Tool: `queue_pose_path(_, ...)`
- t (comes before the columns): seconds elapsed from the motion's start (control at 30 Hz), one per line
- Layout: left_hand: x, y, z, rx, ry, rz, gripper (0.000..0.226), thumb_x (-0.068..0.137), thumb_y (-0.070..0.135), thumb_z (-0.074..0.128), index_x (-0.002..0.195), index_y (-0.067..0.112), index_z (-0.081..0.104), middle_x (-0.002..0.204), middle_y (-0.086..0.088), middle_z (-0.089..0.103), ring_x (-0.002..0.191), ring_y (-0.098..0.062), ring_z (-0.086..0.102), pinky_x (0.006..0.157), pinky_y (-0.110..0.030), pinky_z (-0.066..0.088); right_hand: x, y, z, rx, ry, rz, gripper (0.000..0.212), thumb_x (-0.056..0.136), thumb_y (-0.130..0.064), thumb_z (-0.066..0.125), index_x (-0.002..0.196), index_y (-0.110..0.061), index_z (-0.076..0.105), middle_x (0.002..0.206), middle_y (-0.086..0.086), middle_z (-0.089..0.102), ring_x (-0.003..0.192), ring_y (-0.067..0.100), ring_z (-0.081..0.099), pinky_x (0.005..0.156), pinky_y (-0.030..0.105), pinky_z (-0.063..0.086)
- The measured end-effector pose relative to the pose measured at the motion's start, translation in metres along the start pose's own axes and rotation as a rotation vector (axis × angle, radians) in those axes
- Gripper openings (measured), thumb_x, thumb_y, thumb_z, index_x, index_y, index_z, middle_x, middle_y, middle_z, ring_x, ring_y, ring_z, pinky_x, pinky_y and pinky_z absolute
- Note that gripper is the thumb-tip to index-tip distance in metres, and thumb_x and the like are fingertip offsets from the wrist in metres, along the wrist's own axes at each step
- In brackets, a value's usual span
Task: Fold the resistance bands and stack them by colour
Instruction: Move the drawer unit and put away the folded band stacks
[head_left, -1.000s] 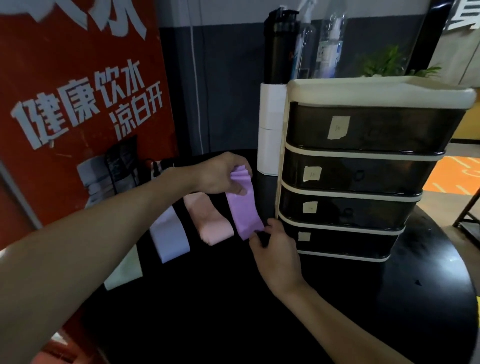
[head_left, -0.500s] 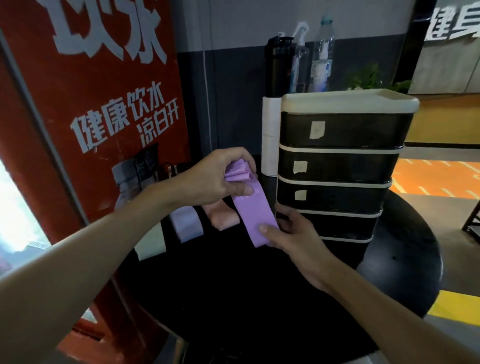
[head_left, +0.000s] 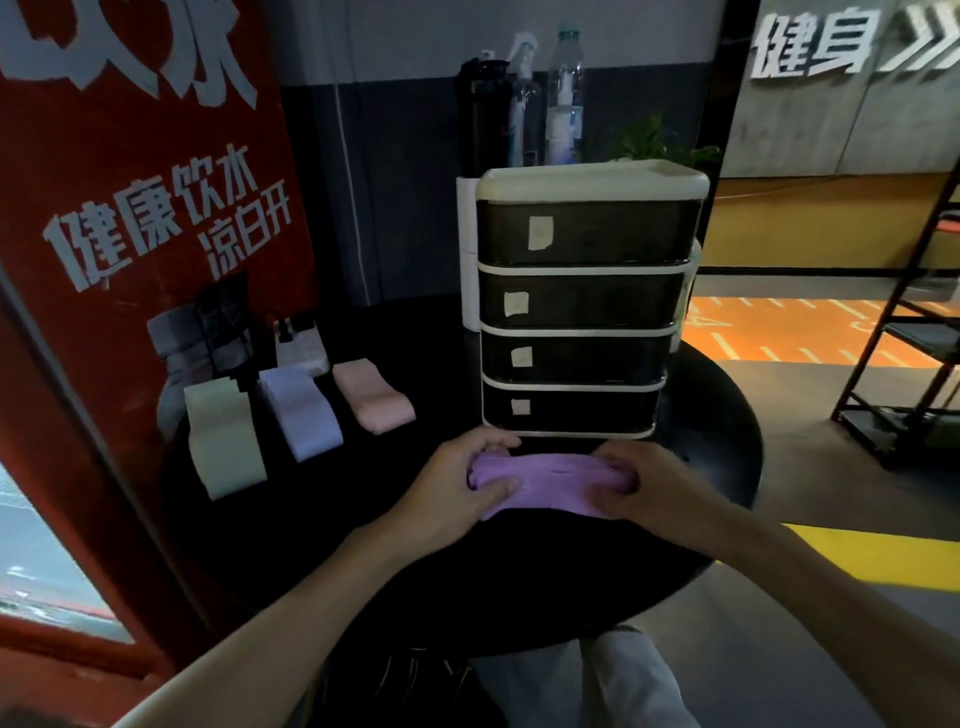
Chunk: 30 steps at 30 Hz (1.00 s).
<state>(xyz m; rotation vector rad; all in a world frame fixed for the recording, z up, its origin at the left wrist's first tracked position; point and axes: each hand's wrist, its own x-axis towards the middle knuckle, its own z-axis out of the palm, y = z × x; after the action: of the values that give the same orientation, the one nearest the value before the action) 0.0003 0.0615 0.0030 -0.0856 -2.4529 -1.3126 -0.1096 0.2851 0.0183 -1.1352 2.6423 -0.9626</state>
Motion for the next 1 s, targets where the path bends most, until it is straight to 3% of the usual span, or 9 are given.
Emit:
queue_pose_path(0.07,-0.001,-0.007,0.006,0.081,-0.04,0.014,0.03,0.091,0.015,0.068,0.12,0.024,0.061,0.11,0.014,0.058,0.102,0.003,0.057,0.091,-0.013,0.041,0.0,0.012,0.007,-0.036,-0.029,0.011,0.031,0.073,-0.054,0.064,0.099,-0.038,0.056,0.09,-0.017,0.063,0.085,0.002,0.059,0.087,0.038,0.046)
queue_pose_path(0.23,0.003,-0.005,0.001,0.139,-0.089,0.017,0.02,0.097,0.014,0.06,0.108,0.031,0.057,0.103,0.012,0.052,0.095,0.002,0.055,0.083,-0.01,0.039,0.002,0.012,0.008,0.038,0.015,-0.04,0.012,0.086,-0.033,0.068,0.09,-0.028,0.059,0.079,-0.008,0.061,0.069,0.003,0.055,0.069,0.027,0.042)
queue_pose_path(0.43,0.0,-0.009,0.0,0.193,-0.121,-0.003,0.014,0.099,0.017,0.057,0.109,0.025,0.054,0.103,0.011,0.049,0.093,-0.001,0.053,0.081,-0.012,0.04,0.002,0.015,0.012,0.018,-0.009,-0.036,0.011,0.09,-0.036,0.064,0.093,-0.028,0.057,0.083,-0.004,0.063,0.075,0.009,0.059,0.075,0.025,0.036)
queue_pose_path(0.6,0.003,-0.005,-0.005,0.068,-0.089,-0.084,0.014,0.094,0.017,0.064,0.107,0.021,0.059,0.099,0.004,0.062,0.085,0.0,0.059,0.076,-0.015,0.047,0.001,0.011,0.009,0.059,0.034,-0.039,0.015,0.087,-0.03,0.069,0.089,-0.018,0.061,0.081,0.0,0.059,0.067,0.006,0.052,0.059,0.016,0.038)
queue_pose_path(0.7,0.006,-0.001,-0.009,-0.054,0.002,-0.126,0.022,0.089,0.015,0.071,0.109,0.02,0.061,0.104,0.003,0.065,0.093,-0.002,0.062,0.083,-0.019,0.048,-0.003,0.005,0.0,0.202,0.025,-0.018,0.013,0.086,-0.027,0.071,0.089,-0.017,0.064,0.079,0.003,0.062,0.063,0.005,0.054,0.055,0.015,0.042)
queue_pose_path(0.77,0.008,0.002,-0.011,-0.112,0.03,-0.193,0.032,0.087,0.015,0.074,0.114,0.022,0.059,0.109,-0.004,0.067,0.102,-0.013,0.066,0.09,-0.028,0.052,-0.006,0.002,-0.005,0.33,0.001,0.044,0.012,0.088,-0.028,0.069,0.097,-0.021,0.064,0.09,0.005,0.065,0.075,0.013,0.062,0.061,0.018,0.047)
queue_pose_path(0.83,0.009,0.006,-0.011,-0.103,0.021,-0.276,0.037,0.084,0.018,0.077,0.115,0.026,0.056,0.106,-0.01,0.068,0.098,-0.025,0.068,0.087,-0.035,0.056,-0.007,0.001,-0.006,0.361,-0.037,0.103,0.013,0.09,-0.029,0.067,0.101,-0.023,0.065,0.097,0.007,0.066,0.087,0.02,0.064,0.069,0.024,0.051)
queue_pose_path(0.9,0.009,0.009,-0.009,-0.034,-0.004,-0.321,0.038,0.083,0.023,0.078,0.111,0.029,0.054,0.103,-0.009,0.068,0.09,-0.023,0.069,0.08,-0.033,0.057,-0.008,0.003,-0.004,0.313,-0.064,0.129,0.012,0.088,-0.03,0.068,0.098,-0.025,0.066,0.098,0.005,0.066,0.091,0.021,0.064,0.074,0.028,0.052)
queue_pose_path(1.0,0.006,0.011,-0.003,0.154,-0.051,-0.309,0.042,0.082,0.03,0.078,0.114,0.028,0.05,0.097,-0.003,0.066,0.081,-0.017,0.066,0.072,-0.029,0.054,-0.006,0.014,0.001,0.159,-0.058,0.17,0.015,0.081,-0.046,0.069,0.09,-0.035,0.065,0.091,-0.007,0.067,0.089,0.012,0.062,0.093,0.046,0.048)
